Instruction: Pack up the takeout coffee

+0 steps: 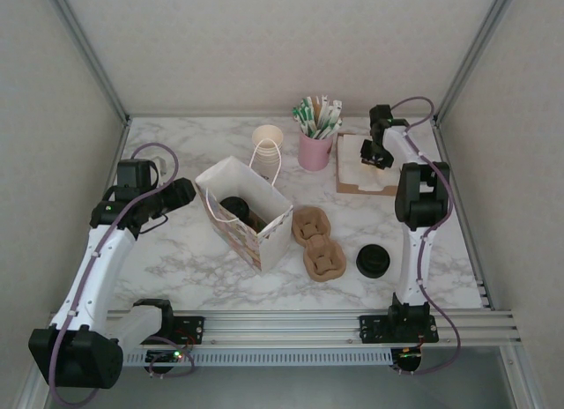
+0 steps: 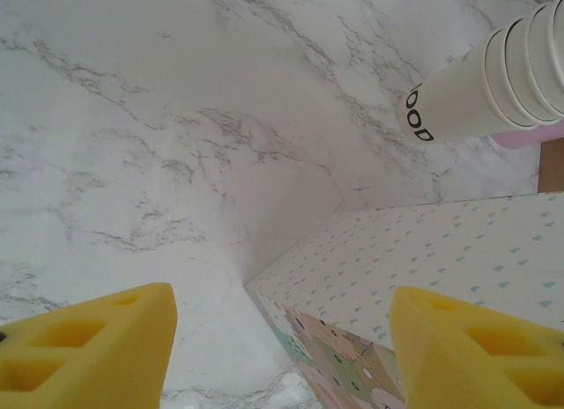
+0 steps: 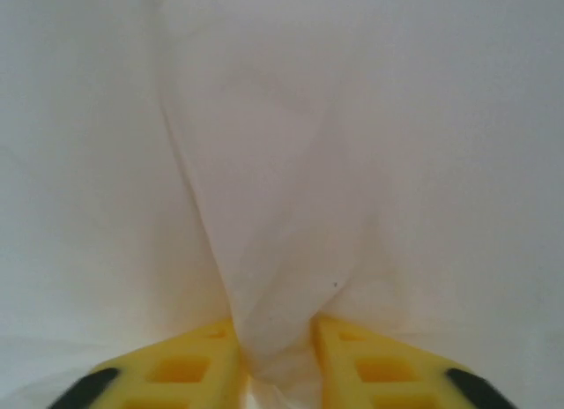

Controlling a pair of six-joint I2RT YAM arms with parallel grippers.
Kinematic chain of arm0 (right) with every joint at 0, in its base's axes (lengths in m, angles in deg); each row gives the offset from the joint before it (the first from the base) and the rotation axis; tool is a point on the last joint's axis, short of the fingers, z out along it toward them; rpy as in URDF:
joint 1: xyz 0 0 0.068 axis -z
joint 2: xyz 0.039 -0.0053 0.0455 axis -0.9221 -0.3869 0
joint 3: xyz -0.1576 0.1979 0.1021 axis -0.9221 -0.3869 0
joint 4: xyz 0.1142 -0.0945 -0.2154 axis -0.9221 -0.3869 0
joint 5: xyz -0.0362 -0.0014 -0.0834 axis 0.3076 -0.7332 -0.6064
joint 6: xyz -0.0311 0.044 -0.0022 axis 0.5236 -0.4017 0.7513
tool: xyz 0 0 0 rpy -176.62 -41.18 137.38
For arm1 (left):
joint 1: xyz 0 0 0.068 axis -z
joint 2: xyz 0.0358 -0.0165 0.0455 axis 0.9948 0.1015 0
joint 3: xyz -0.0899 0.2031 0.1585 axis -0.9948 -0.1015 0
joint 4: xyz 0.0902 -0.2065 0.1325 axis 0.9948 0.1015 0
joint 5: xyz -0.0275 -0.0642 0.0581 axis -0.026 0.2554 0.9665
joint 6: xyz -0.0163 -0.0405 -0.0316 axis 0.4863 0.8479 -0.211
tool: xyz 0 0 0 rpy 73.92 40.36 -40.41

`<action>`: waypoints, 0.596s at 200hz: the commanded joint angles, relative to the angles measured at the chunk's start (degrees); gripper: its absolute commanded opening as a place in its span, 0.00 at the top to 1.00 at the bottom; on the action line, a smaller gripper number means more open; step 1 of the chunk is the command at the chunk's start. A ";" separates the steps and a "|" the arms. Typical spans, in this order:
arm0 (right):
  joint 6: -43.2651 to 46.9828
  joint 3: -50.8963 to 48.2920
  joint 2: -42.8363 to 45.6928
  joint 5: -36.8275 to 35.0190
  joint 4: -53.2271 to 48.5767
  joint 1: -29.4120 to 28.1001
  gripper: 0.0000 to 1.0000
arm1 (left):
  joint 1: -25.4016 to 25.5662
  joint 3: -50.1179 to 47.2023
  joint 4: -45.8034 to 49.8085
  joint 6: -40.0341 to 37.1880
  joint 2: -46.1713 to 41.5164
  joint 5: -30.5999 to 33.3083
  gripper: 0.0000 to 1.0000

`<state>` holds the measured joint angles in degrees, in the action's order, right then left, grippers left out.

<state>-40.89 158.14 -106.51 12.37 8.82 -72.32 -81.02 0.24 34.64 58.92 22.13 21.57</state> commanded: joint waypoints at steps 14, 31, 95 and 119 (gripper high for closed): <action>0.16 -1.46 7.03 0.54 -1.23 0.10 0.80 | -0.68 0.62 1.48 -0.95 -0.57 -0.07 0.35; 0.38 -1.63 10.34 0.60 -1.39 0.08 0.87 | -0.65 0.49 1.42 -0.88 -0.83 -0.30 0.35; 1.36 -4.61 31.22 6.80 0.34 -2.33 1.00 | -0.67 0.21 1.31 -1.00 -2.01 -0.10 0.35; 6.98 -5.92 41.30 4.15 3.90 -11.16 1.00 | -0.66 0.30 1.21 -0.80 -2.16 -0.10 0.35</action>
<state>-39.36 153.70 -74.49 16.68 9.36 -74.90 -81.02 0.24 34.73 58.92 21.01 21.55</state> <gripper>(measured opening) 0.050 0.647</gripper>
